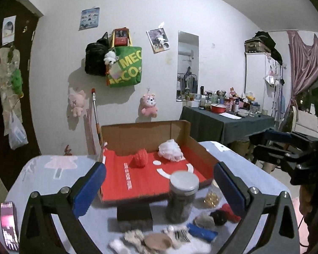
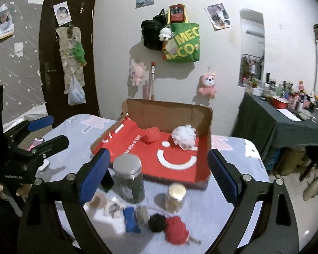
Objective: Organize soft objects
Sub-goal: 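Move both tools back toward the remaining items on the blanket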
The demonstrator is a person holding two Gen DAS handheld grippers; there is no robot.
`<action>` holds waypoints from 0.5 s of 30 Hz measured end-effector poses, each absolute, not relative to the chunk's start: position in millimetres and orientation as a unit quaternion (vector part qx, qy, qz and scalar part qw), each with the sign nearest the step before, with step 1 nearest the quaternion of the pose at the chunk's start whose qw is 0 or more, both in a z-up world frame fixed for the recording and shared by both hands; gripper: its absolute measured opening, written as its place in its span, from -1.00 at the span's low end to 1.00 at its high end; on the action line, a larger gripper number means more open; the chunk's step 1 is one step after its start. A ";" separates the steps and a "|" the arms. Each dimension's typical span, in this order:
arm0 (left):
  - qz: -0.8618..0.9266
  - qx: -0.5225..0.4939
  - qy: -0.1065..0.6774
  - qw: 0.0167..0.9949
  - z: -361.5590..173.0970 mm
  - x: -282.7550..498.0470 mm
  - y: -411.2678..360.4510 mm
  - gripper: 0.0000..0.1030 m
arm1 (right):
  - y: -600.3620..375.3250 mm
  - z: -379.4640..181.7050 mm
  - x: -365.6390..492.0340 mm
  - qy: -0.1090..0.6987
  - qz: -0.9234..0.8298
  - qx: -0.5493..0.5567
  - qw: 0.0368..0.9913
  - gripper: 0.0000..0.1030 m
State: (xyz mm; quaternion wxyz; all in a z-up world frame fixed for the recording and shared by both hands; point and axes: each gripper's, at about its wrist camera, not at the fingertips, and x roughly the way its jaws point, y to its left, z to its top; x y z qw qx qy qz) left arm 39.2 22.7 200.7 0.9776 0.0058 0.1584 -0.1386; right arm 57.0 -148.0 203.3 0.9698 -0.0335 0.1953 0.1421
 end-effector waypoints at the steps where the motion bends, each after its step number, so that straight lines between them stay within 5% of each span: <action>1: -0.136 0.002 0.160 0.978 195.3 34.7 22.4 1.00 | -147.2 197.4 50.3 0.193 0.133 -0.038 0.971 0.83; 15: -0.129 -0.016 0.244 0.961 103.0 22.3 13.9 1.00 | -151.3 98.6 31.8 0.239 0.099 -0.035 0.965 0.83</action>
